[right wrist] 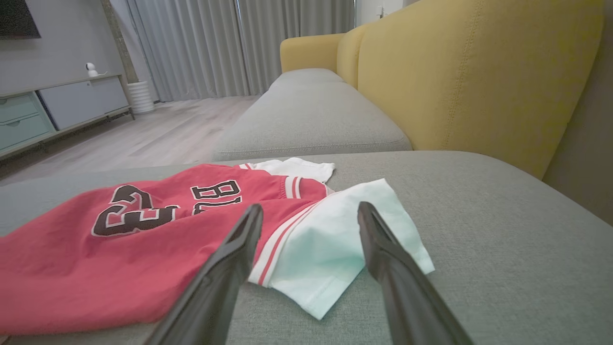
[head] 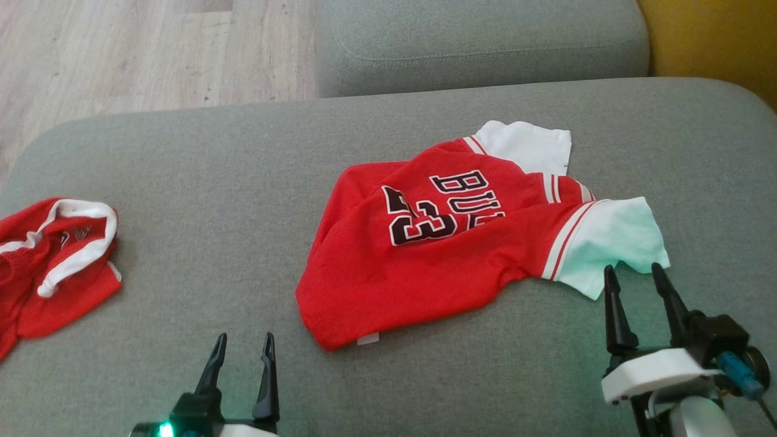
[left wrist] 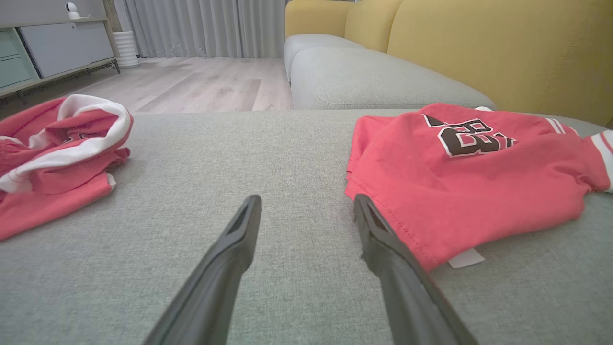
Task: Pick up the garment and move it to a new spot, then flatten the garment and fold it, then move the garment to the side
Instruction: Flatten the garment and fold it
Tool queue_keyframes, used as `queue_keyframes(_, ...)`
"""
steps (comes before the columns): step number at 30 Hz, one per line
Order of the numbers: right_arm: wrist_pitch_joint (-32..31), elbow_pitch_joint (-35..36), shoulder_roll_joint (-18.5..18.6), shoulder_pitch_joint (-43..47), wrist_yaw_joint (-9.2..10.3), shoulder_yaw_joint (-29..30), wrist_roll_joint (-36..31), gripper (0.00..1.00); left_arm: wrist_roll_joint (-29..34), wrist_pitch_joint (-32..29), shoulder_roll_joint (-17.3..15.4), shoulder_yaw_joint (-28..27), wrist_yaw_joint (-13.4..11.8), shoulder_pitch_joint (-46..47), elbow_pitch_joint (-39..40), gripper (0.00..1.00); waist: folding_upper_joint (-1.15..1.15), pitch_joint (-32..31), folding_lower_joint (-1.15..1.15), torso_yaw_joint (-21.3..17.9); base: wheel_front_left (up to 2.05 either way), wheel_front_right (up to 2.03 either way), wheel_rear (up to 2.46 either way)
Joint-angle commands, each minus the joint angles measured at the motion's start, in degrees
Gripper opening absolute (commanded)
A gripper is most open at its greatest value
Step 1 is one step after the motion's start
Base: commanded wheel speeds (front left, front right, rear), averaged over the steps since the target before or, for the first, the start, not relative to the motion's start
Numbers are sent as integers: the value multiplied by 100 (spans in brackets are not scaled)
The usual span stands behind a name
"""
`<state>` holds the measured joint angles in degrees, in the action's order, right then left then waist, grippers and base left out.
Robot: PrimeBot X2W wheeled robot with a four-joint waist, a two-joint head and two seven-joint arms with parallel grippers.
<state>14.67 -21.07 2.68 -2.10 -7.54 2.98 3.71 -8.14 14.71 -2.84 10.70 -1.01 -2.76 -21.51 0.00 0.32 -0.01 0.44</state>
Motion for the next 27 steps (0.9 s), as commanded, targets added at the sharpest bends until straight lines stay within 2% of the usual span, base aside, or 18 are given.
queue_keyframes(1, 33, 180, 21, -173, 5, -171, 43, 100, -61, 29, -4, -195, 24, 158, 158, 100, 0, -3, 1, -16, 0, 0, 0)
queue_keyframes(5, 33, 181, 21, -213, 5, -194, 35, 100, -307, 29, -4, 32, 352, 159, -48, 100, 0, 54, 1, -81, 0, 0, 0)
queue_keyframes(11, 33, 218, 21, -430, 5, -351, 58, 100, -887, 29, -4, 627, 776, 484, -820, 100, 0, 351, 1, -362, 0, 0, 0)
queue_keyframes(20, 33, 260, 21, -562, 5, -206, 0, 100, -1159, 29, -4, 916, 845, 854, -1170, 100, 0, 612, 1, -643, 0, 0, 0)
queue_keyframes(27, 33, 290, 21, -621, 5, -149, 22, 100, -1291, 29, -13, 1002, 848, 989, -960, 100, 0, 740, 1, -668, 0, 0, 0)
